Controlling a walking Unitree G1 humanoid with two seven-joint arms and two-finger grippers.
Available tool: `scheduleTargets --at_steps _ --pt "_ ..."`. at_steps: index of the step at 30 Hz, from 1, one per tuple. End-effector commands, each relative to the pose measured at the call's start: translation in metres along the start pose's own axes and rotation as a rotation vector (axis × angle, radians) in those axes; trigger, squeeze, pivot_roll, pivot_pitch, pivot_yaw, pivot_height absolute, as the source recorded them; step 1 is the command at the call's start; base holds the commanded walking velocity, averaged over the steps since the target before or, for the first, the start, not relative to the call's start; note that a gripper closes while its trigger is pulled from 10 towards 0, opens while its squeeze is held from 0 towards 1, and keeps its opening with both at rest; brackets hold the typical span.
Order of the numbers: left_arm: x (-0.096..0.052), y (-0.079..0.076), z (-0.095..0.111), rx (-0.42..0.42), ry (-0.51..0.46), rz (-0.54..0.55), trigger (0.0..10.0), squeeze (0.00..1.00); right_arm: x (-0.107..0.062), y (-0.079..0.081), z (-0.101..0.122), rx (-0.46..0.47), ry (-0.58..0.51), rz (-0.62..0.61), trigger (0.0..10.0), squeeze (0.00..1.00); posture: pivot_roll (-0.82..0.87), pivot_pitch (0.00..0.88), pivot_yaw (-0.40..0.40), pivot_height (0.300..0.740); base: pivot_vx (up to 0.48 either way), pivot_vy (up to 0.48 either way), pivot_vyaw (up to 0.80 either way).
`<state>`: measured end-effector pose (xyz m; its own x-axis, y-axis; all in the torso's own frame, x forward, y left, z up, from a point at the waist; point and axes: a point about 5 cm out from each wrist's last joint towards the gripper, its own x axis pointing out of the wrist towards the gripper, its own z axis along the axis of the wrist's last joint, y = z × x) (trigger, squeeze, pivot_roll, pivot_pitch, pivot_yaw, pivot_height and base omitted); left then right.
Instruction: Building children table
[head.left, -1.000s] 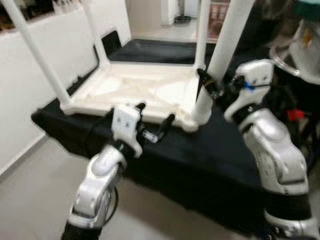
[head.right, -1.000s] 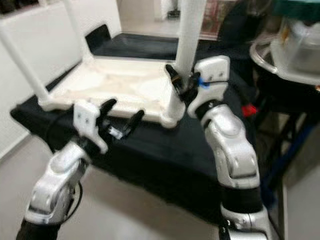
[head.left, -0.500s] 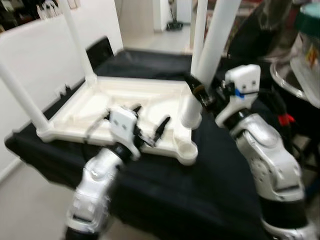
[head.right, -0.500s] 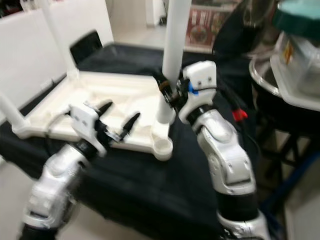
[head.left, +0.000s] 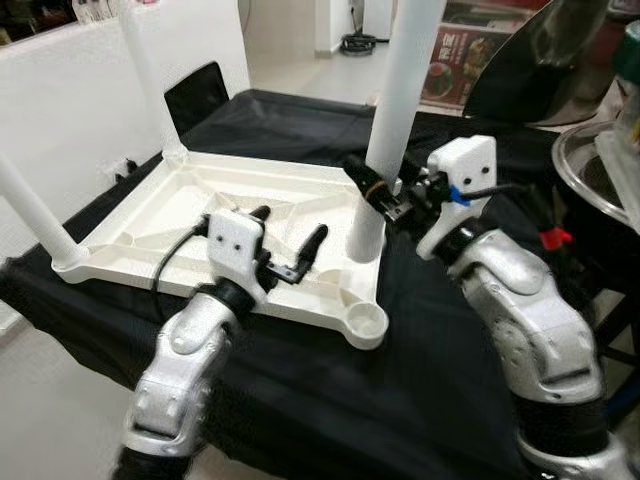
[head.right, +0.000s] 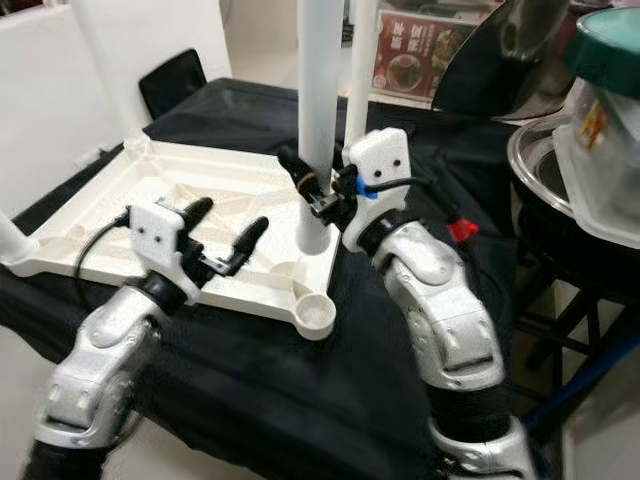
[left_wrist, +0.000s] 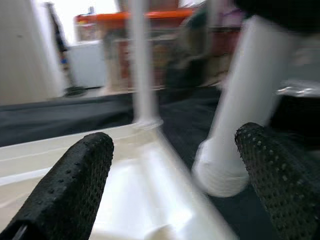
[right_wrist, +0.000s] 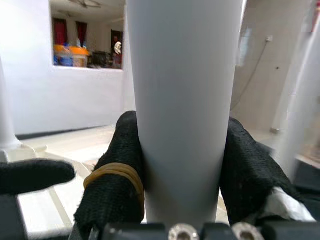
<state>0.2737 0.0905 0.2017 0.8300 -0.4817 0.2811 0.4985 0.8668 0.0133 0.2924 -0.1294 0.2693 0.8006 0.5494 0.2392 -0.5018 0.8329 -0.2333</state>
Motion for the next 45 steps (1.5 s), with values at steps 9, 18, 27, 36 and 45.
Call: scheduleTargets --at_steps 9,18,27,36,45 --pt "-0.001 0.011 0.000 0.081 0.048 -0.048 10.0 0.00 0.004 0.011 0.015 0.034 -0.010 0.221 10.0 0.00 -0.10 0.100 -0.033 0.740 0.000 -0.099 0.00" --pt "-0.010 0.056 0.003 0.660 0.275 -0.449 10.0 0.00 0.007 0.009 0.016 -0.031 0.019 0.298 10.0 0.00 -0.10 0.150 -0.037 0.740 0.000 0.000 0.00" --pt "-0.014 0.113 0.026 0.949 0.553 -0.690 10.0 0.00 0.015 0.010 0.025 -0.038 0.001 0.358 10.0 0.00 -0.10 0.198 -0.024 0.740 0.000 0.000 0.00" --pt "-0.027 0.147 0.049 0.800 0.771 -0.904 10.0 0.00 0.028 0.003 0.043 0.004 -0.063 0.355 10.0 0.00 -0.11 0.215 -0.018 0.740 0.000 0.000 0.00" --pt "-0.004 0.148 0.020 0.850 0.679 -0.871 10.0 0.00 0.039 0.016 0.058 0.105 -0.137 0.424 10.0 0.00 -0.11 0.225 -0.027 0.740 0.000 0.000 0.00"
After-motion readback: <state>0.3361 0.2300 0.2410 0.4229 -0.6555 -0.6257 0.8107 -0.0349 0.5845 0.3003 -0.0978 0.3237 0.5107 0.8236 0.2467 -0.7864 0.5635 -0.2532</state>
